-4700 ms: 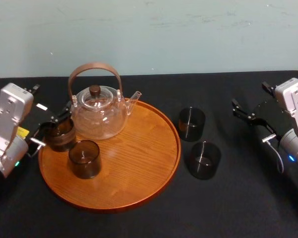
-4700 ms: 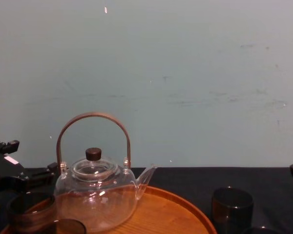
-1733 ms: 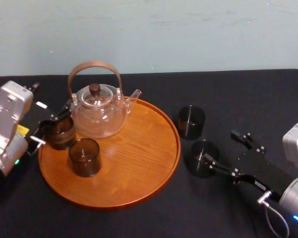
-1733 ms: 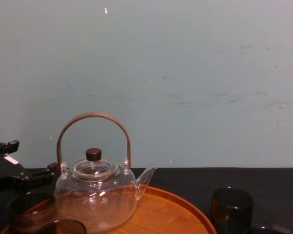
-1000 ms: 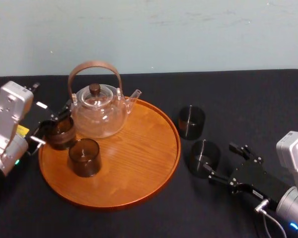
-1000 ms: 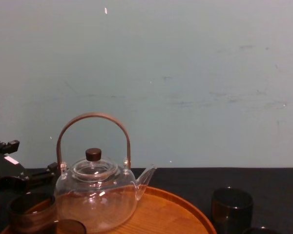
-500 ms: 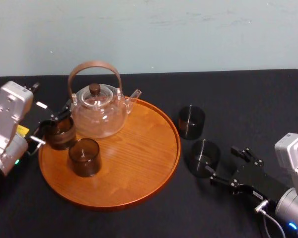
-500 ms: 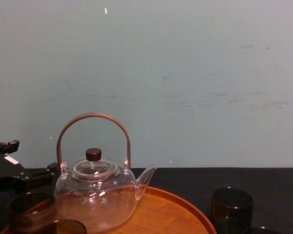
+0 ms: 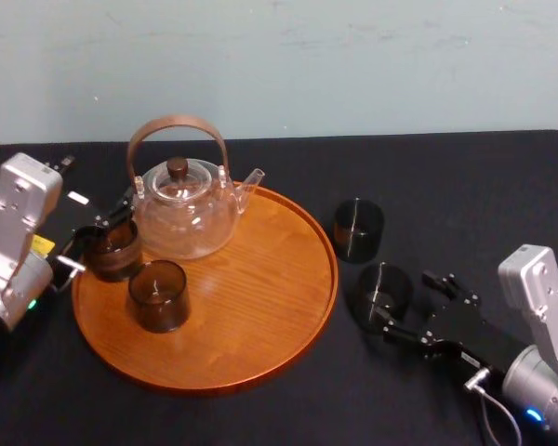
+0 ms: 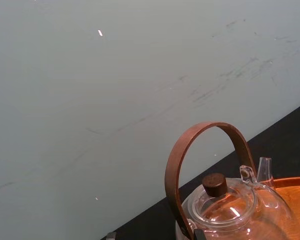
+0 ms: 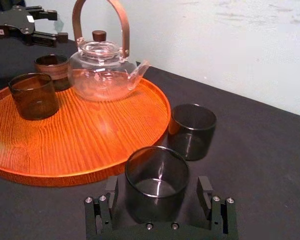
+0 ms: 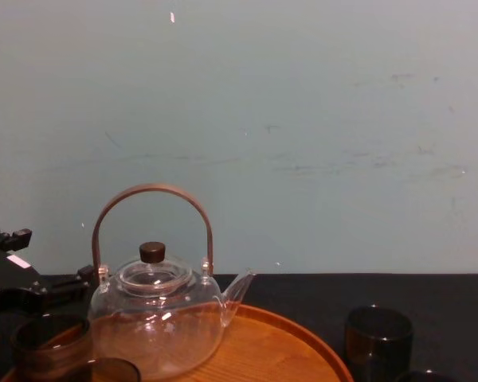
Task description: Pick up the glass from the table and place it on the tray.
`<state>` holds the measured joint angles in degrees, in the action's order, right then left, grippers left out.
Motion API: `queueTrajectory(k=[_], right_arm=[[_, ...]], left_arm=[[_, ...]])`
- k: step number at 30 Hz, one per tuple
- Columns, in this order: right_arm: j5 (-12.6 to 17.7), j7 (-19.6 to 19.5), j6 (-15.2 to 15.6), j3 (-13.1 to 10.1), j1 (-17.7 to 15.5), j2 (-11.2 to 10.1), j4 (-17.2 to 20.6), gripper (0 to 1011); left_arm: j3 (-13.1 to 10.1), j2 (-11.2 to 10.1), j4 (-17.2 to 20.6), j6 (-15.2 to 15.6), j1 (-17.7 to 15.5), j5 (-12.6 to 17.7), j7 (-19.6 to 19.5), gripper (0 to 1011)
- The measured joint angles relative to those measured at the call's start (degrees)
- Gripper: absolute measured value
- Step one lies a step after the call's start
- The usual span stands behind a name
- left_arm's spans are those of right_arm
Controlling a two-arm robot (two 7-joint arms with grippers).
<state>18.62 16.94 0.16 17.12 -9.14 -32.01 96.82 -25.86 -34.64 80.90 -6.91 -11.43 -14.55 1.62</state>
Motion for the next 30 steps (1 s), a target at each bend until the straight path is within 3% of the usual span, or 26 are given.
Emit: queueTrajectory(k=[30], right_arm=[[-3.11,4.83,1.39,0.52,5.51,5.38,-6.43,1002]], left_arm=[[0.00,0.00,0.00,0.00,0.00,0.00,0.00,1001]])
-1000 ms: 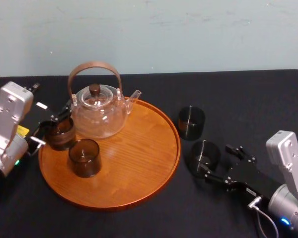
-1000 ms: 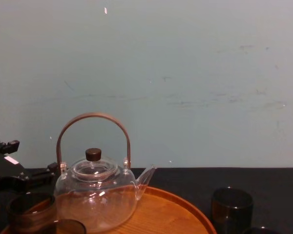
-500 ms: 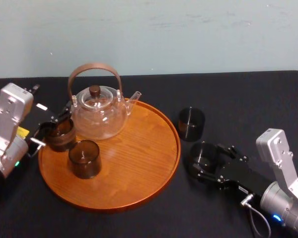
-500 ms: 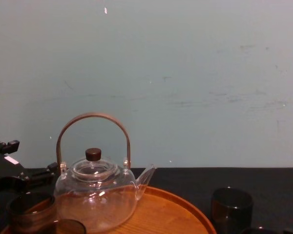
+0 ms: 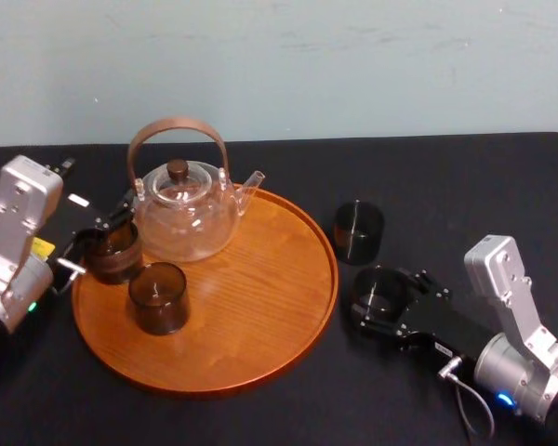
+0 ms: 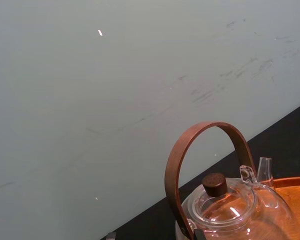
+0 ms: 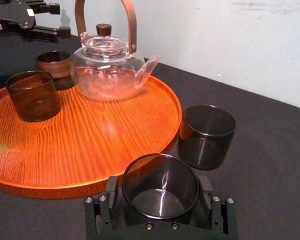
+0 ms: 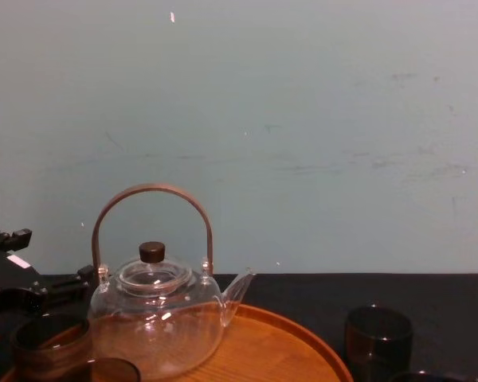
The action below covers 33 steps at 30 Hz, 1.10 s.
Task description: Pick up the glass from the table and place it on the tray.
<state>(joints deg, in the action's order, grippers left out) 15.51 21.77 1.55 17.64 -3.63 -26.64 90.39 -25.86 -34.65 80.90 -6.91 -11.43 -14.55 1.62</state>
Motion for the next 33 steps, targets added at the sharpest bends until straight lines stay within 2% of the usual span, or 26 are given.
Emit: queueTrajectory(k=[10,19,26,33], right_arm=[[-0.74,0.71,-0.07,0.83,2.33,1.42,-2.41,1002],[-0.73,0.71,-0.06,0.78,2.17,1.31,-2.28,1002],[-0.65,0.71,-0.07,0.73,2.06,1.24,-2.15,906],[-0.62,0.68,-0.08,0.69,2.01,1.20,-2.09,905]], left_arm=[[0.00,0.00,0.00,0.00,0.00,0.00,0.00,1001],[0.00,0.00,0.00,0.00,0.00,0.00,0.00,1001],[0.00,0.00,0.00,0.00,0.00,0.00,0.00,1001],[0.00,0.00,0.00,0.00,0.00,0.00,0.00,1001]])
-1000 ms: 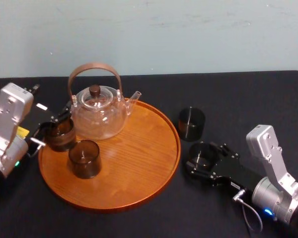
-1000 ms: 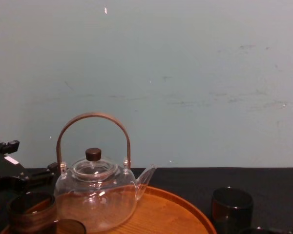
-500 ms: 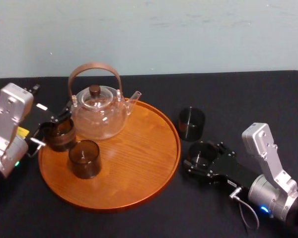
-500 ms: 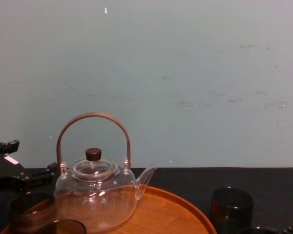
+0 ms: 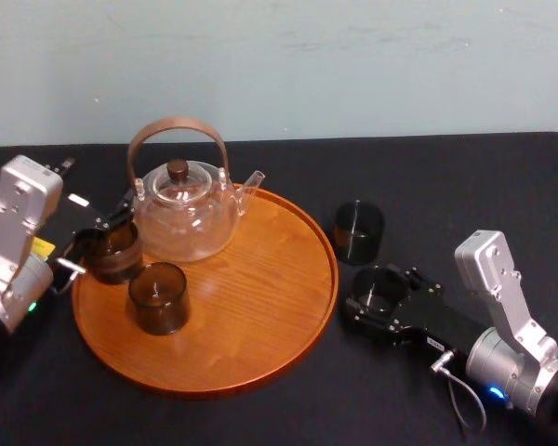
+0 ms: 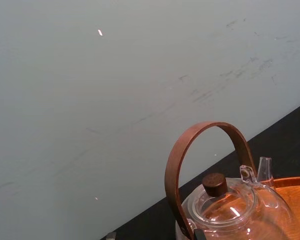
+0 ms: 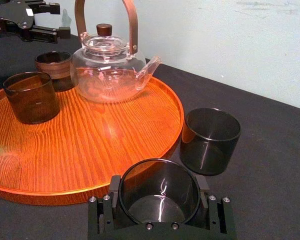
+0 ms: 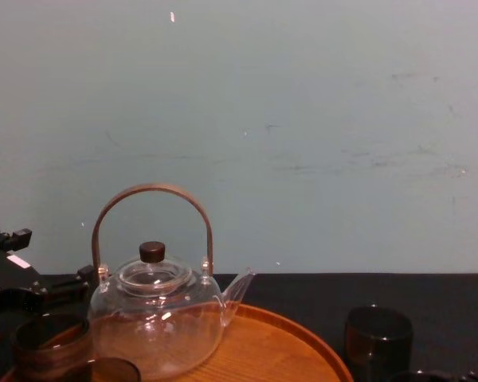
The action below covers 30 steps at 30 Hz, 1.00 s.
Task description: Pick up the glass from the table and place it on the tray.
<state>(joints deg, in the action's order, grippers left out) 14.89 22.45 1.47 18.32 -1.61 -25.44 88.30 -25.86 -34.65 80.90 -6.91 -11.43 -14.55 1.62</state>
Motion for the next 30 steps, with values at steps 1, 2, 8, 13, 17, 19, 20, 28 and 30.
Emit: queueTrajectory(k=[1,2,8,13,17,19,20,28,30], right_arm=[[0.00,-0.01,0.00,-0.01,0.00,0.00,0.00,905],[0.01,-0.01,-0.01,-0.01,-0.01,0.00,0.01,905],[0.36,0.31,-0.22,-0.14,-0.14,-0.08,0.38,905],[0.56,1.17,-0.68,0.22,-0.01,-0.25,2.40,905],[0.45,1.86,-0.83,1.10,0.46,-0.32,4.11,905],[0.15,2.35,-0.84,1.96,1.03,-0.26,4.76,904],[0.03,2.51,-0.84,2.30,1.24,-0.21,4.89,904],[-1.15,3.91,-0.74,6.14,4.14,1.34,4.56,905],[-1.50,4.26,-0.71,7.35,5.08,2.02,4.02,905]], left_arm=[[0.00,0.00,0.00,0.00,0.00,0.00,0.00,1001],[0.00,0.00,0.00,0.00,0.00,0.00,0.00,1001],[0.00,0.00,0.00,0.00,0.00,0.00,0.00,1001],[0.00,0.00,0.00,0.00,0.00,0.00,0.00,1001],[0.00,0.00,0.00,0.00,0.00,0.00,0.00,1001],[0.00,0.00,0.00,0.00,0.00,0.00,0.00,1001],[0.00,0.00,0.00,0.00,0.00,0.00,0.00,1001],[0.00,0.00,0.00,0.00,0.00,0.00,0.00,1001],[0.00,0.00,0.00,0.00,0.00,0.00,0.00,1001]])
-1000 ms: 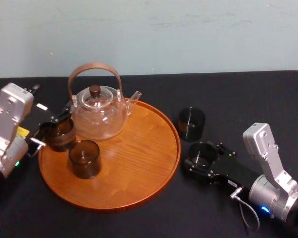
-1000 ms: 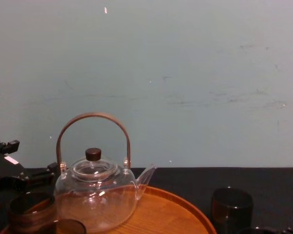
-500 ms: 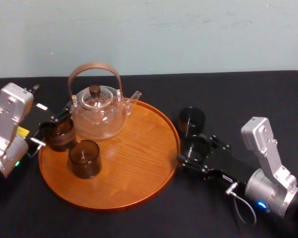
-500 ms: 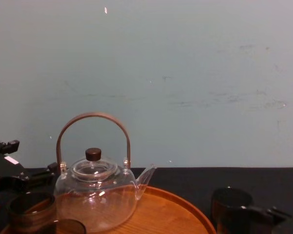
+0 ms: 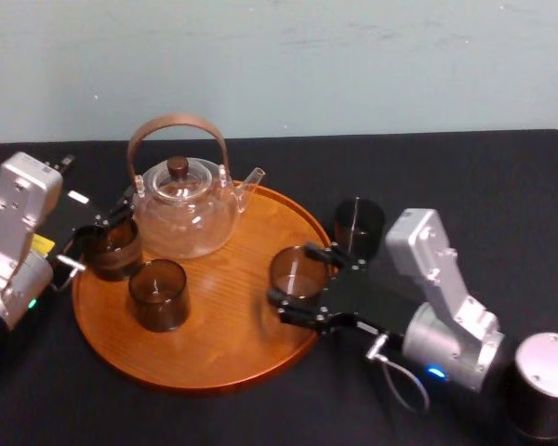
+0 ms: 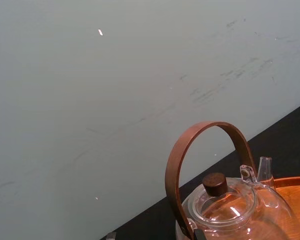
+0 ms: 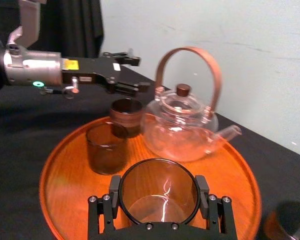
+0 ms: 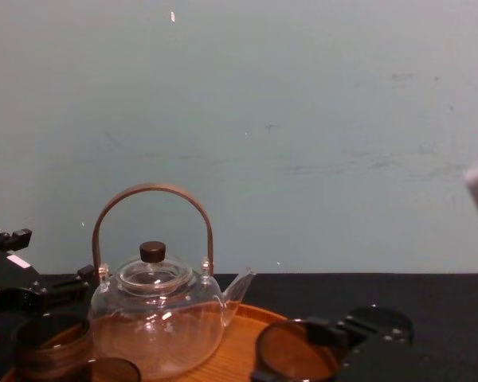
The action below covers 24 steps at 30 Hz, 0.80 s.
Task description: Pick up the glass from the table and place it on the tray.
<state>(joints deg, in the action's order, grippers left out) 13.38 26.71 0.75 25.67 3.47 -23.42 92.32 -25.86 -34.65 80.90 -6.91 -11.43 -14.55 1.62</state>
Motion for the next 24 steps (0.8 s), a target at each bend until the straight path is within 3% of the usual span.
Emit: queueTrajectory(k=[11,24], right_arm=[[-1.23,0.75,0.14,4.01,3.73,2.74,-3.53,905],[-1.39,0.77,0.56,5.13,5.00,3.50,-6.42,905]], left_arm=[[0.00,0.00,0.00,0.00,0.00,0.00,0.00,1001],[-0.01,0.00,0.00,0.00,0.00,0.00,0.00,1001]])
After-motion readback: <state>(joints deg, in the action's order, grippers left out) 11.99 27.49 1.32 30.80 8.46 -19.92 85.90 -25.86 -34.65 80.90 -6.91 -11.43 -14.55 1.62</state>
